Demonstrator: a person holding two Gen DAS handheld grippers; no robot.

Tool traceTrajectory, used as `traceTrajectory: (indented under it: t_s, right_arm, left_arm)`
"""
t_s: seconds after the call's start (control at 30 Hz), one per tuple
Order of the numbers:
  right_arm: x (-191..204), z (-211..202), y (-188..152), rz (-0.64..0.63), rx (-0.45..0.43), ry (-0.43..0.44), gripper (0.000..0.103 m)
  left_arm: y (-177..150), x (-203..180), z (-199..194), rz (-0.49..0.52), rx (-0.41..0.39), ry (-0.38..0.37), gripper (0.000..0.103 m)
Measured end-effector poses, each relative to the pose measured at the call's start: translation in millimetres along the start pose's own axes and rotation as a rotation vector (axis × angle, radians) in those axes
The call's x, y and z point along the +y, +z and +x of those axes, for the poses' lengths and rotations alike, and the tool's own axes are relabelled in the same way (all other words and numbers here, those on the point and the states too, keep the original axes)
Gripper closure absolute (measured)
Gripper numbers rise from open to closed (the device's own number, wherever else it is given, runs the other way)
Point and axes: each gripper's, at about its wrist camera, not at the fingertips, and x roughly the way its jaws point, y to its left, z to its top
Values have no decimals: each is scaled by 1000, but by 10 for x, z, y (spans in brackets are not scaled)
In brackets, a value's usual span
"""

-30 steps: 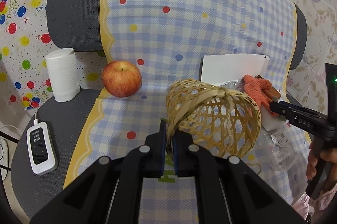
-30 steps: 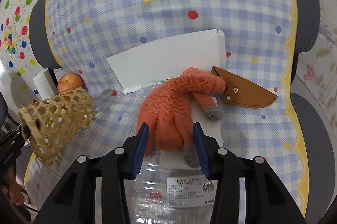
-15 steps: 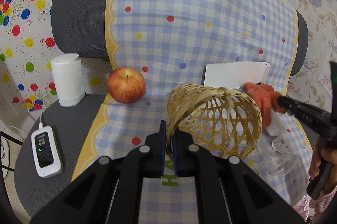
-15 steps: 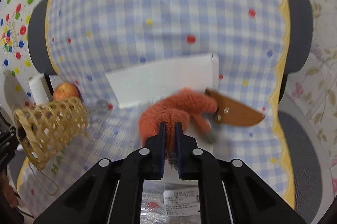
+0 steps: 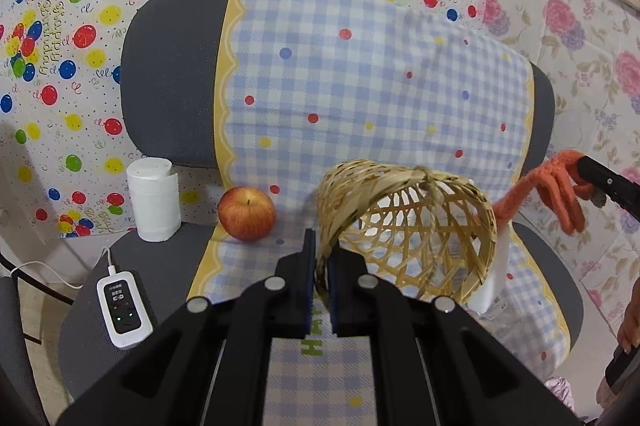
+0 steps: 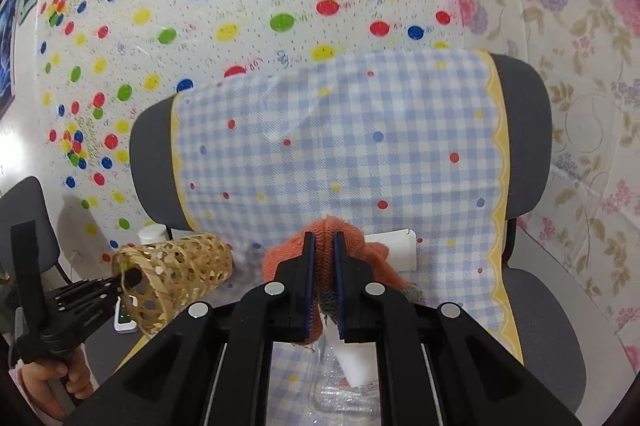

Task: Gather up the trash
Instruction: 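Lift both items, carry them over the bin and open both tools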

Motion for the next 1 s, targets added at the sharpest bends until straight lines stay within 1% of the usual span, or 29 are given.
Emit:
traceTrajectory:
  t_s: [0.13,0.23,0.3,0.4,0.5,0.57,0.6,0.67,0.73,0.77,0.8,0.83,0.87,0.9,0.93,1.0]
  right_arm:
    - [-2,-241,36,8,-58,-8,94]
    - [-49,-339,205,-8,-91,-28,94]
    - [-77,-301,372,-27,-87,-48,94]
    - [-142,-221,619,-22,-72,-69,94]
    - [-180,-271,714,-6,-85,-62,94]
    - [-174,-342,688,-16,-99,-65,94]
    - [-169,-329,652,-25,-86,-65,94]
    - [-150,-198,598,-43,-33,-80,94]
    - [-146,75,576,-45,61,-75,94]
    - [-135,162,590,-47,81,-87,94]
    - [-123,202,641,-48,68,-104,94]
    - [-102,188,721,-44,28,-110,94]
    - [-80,186,782,-42,8,-110,94]
    - [-26,226,873,-53,16,-101,94]
    - [35,241,967,-63,3,-101,94]
    - [142,212,1123,-86,-59,-116,94]
  left_arm:
    - [11,-75,-167,12,-29,0,100]
    - [87,-110,-276,21,-53,3,100]
    - [174,-131,-325,27,-69,10,100]
    - [271,-153,-343,28,-76,18,100]
    - [279,-156,-367,29,-76,11,100]
    - [233,-161,-358,34,-73,13,100]
    - [212,-163,-337,34,-66,14,100]
    - [170,-164,-251,31,-40,12,100]
    - [116,-167,-150,24,-16,21,100]
    - [100,-167,-122,21,-11,20,100]
    - [82,-161,-83,16,-2,19,100]
    - [66,-149,-56,13,4,19,100]
    - [53,-132,-30,12,7,22,100]
    - [47,-115,-14,12,10,25,100]
    - [45,-90,10,11,13,30,100]
    - [52,-41,45,9,12,37,100]
